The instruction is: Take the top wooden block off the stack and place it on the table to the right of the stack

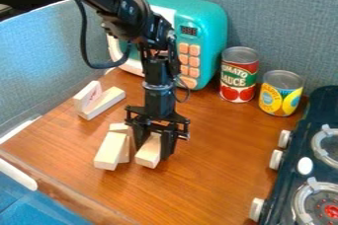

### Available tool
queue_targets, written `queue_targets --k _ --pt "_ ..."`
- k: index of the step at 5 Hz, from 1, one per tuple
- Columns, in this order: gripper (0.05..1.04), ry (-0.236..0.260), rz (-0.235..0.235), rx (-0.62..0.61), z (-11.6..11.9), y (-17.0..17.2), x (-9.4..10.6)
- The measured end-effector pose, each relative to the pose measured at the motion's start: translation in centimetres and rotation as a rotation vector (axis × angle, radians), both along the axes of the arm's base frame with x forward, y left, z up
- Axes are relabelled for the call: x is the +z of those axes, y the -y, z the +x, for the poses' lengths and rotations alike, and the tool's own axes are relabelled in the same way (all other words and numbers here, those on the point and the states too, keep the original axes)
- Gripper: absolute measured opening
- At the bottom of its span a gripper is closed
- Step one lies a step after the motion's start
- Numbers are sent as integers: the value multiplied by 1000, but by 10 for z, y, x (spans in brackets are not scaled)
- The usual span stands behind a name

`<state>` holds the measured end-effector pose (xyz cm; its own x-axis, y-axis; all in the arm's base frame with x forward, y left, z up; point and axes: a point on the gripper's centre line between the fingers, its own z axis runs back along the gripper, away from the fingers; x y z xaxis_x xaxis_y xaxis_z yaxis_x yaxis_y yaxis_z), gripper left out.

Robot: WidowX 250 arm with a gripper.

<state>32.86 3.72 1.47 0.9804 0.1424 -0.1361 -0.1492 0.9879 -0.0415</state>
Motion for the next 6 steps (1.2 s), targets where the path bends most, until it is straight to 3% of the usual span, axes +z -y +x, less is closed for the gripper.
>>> queue_targets --k 1,2,3,4,5,6 --pt "932 5 28 -26 1 7 3" --pt "1004 40 51 -50 5 14 15" --pt "1000 82 71 -54 5 18 33" --pt "1000 167 81 -56 -5 19 70" --pt "999 232 135 -12 -30 11 110" --pt "999 199 146 86 -47 -11 109"
